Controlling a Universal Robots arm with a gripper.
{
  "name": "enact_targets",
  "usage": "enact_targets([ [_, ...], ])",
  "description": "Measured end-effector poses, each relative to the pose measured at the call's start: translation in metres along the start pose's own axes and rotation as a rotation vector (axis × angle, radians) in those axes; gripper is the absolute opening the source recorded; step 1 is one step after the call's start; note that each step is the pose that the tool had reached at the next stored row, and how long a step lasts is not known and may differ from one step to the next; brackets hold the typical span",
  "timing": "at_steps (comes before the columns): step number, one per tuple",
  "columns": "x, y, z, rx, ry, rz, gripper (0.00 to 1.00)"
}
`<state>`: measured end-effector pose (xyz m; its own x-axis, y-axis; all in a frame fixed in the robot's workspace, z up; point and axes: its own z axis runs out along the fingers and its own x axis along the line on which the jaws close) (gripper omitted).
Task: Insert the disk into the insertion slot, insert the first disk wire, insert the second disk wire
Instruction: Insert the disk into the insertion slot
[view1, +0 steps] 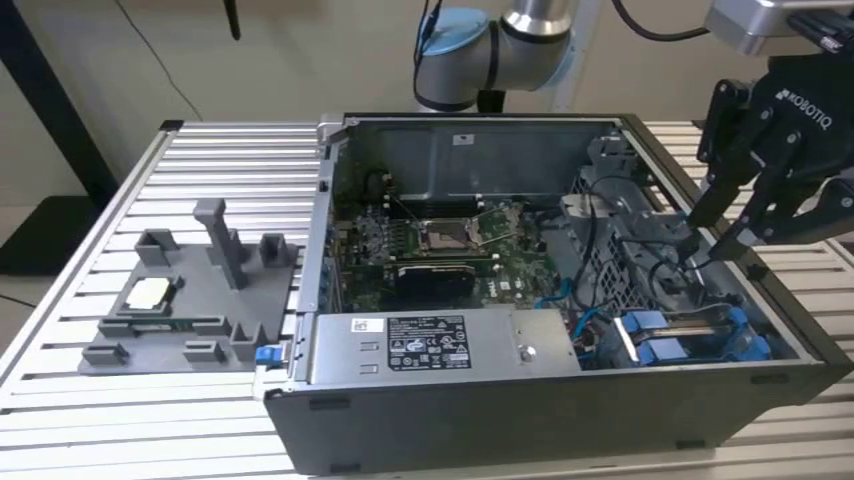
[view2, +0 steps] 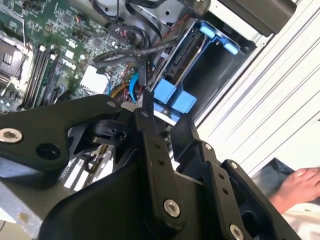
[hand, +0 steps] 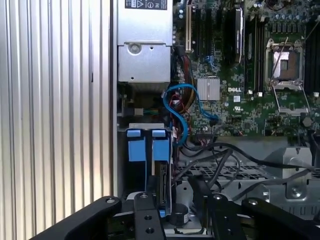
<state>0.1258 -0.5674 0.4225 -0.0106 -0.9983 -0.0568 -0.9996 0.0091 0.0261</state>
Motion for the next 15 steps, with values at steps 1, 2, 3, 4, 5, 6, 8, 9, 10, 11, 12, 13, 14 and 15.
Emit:
enact_targets([
  [1, -0.0003, 0.0, 0.0007, 0.0022, -0.0015, -0.002, 0.42],
  [2, -0.0009, 0.0, 0.0012, 0.0053, -0.0022, -0.006, 0.42],
  [3, -0.0013, -0.0001, 0.002, 0.0084, -0.0026, -0.011, 0.42],
  [4, -0.0017, -0.0001, 0.0031, 0.0119, -0.0027, -0.017, 0.42],
  [5, -0.0022, -0.0001, 0.0041, 0.0154, -0.0025, -0.025, 0.42],
  [6, -0.0026, -0.0002, 0.0054, 0.0187, -0.0024, -0.035, 0.42],
  [8, -0.0033, -0.0002, 0.0079, 0.0244, -0.002, -0.059, 0.42],
  [9, -0.0035, -0.0003, 0.0092, 0.0262, -0.002, -0.07, 0.42],
  [10, -0.0038, -0.0003, 0.0105, 0.0279, -0.0016, -0.083, 0.42],
  [11, -0.0041, -0.0003, 0.0119, 0.0292, -0.0013, -0.095, 0.42],
  [12, -0.0044, -0.0003, 0.0134, 0.0306, -0.0012, -0.108, 0.42],
  [13, -0.0047, -0.0004, 0.0148, 0.0319, -0.001, -0.121, 0.42],
  [14, -0.0049, -0.0004, 0.0162, 0.0331, -0.0009, -0.133, 0.42],
  [15, -0.0052, -0.0004, 0.0176, 0.0344, -0.0007, -0.146, 0.42],
])
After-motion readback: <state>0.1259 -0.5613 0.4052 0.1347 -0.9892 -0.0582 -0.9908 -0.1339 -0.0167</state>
